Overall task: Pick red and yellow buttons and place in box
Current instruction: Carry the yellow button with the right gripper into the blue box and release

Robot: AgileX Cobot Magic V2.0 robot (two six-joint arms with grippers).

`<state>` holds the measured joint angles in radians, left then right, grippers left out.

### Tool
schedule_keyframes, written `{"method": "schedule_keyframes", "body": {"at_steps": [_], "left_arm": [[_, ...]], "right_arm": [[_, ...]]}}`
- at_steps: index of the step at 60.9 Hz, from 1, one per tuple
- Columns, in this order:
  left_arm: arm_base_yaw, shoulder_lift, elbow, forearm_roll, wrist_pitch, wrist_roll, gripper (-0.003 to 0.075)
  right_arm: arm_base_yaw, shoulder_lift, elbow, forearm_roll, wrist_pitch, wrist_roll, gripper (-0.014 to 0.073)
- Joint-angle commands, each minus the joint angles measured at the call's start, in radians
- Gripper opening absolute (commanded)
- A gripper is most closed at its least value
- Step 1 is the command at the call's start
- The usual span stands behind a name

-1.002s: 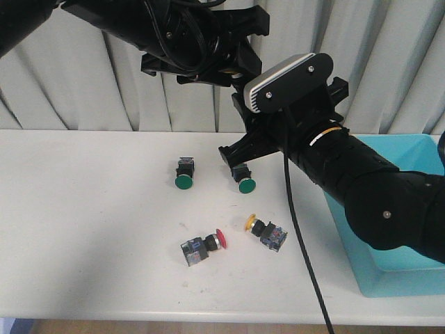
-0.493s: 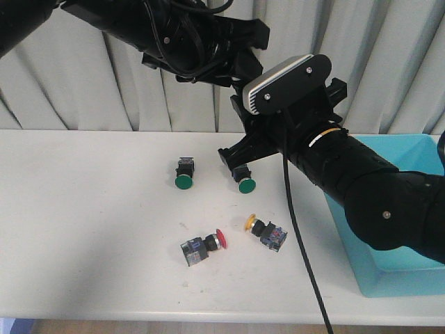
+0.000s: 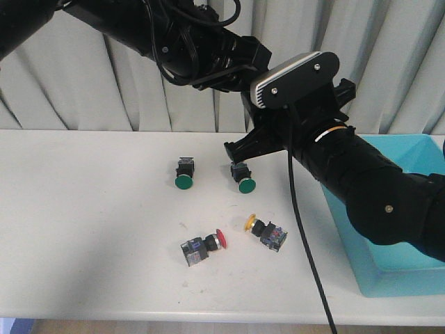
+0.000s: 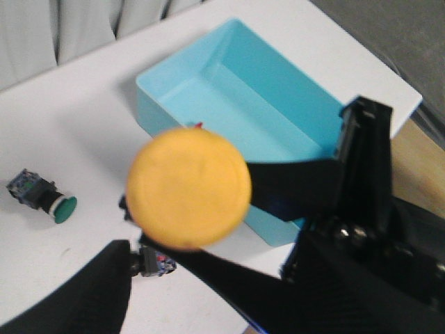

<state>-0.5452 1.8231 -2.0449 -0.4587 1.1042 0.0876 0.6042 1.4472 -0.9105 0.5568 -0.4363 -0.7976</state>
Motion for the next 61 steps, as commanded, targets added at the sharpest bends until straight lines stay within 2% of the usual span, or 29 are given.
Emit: {"method": "schedule_keyframes", "body": {"at_steps": [1, 13, 20, 28, 34, 46, 53, 61], "left_arm": [[-0.003, -0.062, -0.030, -0.053, -0.027, 0.010, 0.0524], [-0.003, -0.082, -0.030, 0.014, -0.023, 0.118, 0.0513], [-0.002, -0.093, -0.030, 0.153, -0.036, 0.129, 0.0452], [-0.002, -0.097, -0.030, 0.357, -0.020, 0.076, 0.0321], [-0.002, -0.094, -0.030, 0.487, -0.004, 0.005, 0.0195], [-0.002, -0.094, -0.030, 0.620, -0.014, -0.038, -0.0010], [0.003, -0.090, -0.030, 0.648, -0.013, -0.038, -0.0008], [0.010, -0.078, -0.018, 0.638, -0.009, -0.061, -0.0008]], "right_arm": [[-0.038, -0.032, -0.030, 0.063, -0.084, -0.055, -0.0008], [-0.146, -0.045, -0.030, 0.161, -0.057, -0.108, -0.0004], [-0.236, -0.047, -0.051, 0.211, 0.042, -0.118, -0.0001], [-0.392, -0.047, -0.109, 0.271, 0.294, -0.118, 0.0000], [-0.508, -0.046, -0.139, 0.298, 0.422, -0.117, 0.0000], [-0.734, -0.009, -0.137, 0.315, 0.566, -0.117, 0.0000], [-0.810, 0.062, -0.137, 0.315, 0.642, -0.113, 0.0000], [-0.811, 0.158, -0.137, 0.303, 0.674, -0.114, 0.0000]]}}
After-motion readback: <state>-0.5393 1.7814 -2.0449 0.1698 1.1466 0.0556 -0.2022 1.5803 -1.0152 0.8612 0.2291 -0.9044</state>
